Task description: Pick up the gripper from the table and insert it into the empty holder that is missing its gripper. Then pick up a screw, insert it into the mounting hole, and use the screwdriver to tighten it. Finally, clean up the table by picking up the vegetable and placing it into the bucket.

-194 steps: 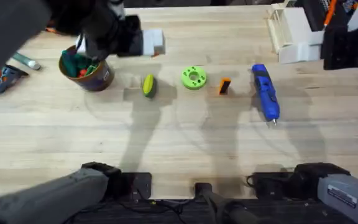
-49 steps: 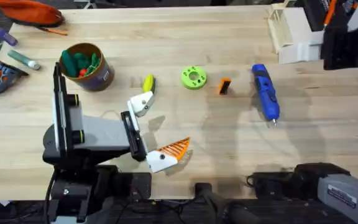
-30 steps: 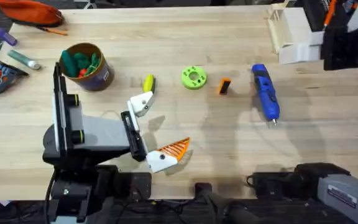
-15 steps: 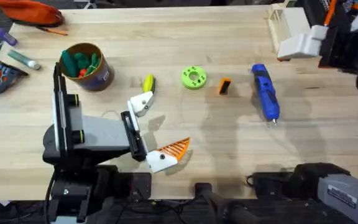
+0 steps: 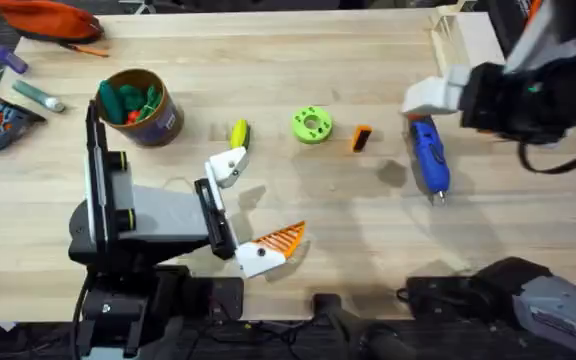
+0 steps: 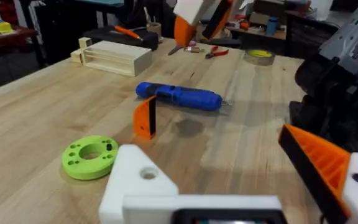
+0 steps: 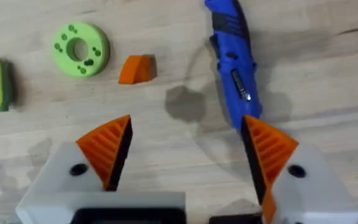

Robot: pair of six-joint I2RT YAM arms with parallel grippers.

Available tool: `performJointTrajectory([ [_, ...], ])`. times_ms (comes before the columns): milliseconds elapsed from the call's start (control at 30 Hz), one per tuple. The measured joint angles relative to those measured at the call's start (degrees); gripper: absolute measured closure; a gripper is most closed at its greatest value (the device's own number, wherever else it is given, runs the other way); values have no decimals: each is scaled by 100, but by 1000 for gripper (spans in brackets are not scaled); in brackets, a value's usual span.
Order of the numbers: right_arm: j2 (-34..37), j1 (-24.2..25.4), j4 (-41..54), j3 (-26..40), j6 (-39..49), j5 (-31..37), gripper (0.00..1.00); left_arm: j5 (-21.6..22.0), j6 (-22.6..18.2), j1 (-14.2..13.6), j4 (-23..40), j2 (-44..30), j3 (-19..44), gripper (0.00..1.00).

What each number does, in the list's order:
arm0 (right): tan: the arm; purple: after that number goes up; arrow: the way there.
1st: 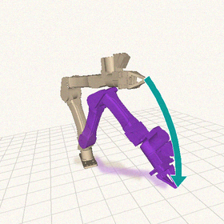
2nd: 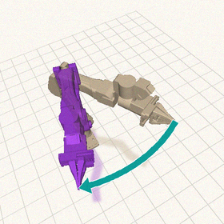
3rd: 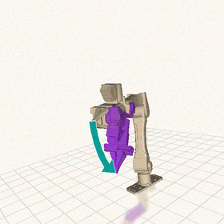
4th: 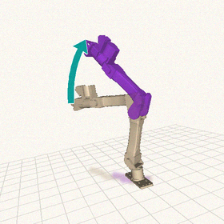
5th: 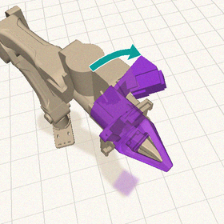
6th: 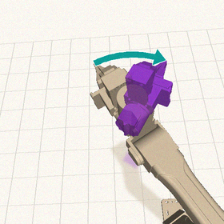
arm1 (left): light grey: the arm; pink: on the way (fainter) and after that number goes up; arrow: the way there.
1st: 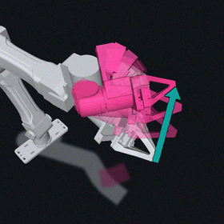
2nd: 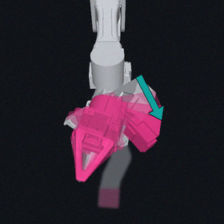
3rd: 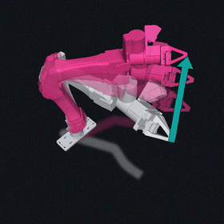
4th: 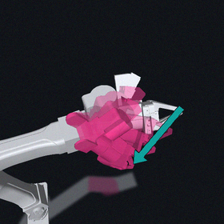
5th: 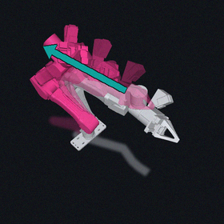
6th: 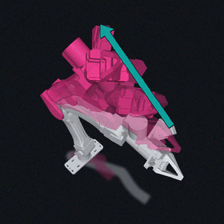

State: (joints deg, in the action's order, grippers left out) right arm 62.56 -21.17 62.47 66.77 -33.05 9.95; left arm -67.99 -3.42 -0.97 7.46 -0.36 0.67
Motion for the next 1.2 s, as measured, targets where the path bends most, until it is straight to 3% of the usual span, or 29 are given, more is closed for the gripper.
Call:
performJointTrajectory([
  [200,672,-614,259,274,-521,204,8,0,-2,0,0,0,0,13],
  [567,2021,-1119,327,1088,-1107,250,9,0,0,0,0,0,-2,13],
  [1200,2997,-1123,-78,1088,-1199,-82,8,0,0,0,0,0,0,12],
])
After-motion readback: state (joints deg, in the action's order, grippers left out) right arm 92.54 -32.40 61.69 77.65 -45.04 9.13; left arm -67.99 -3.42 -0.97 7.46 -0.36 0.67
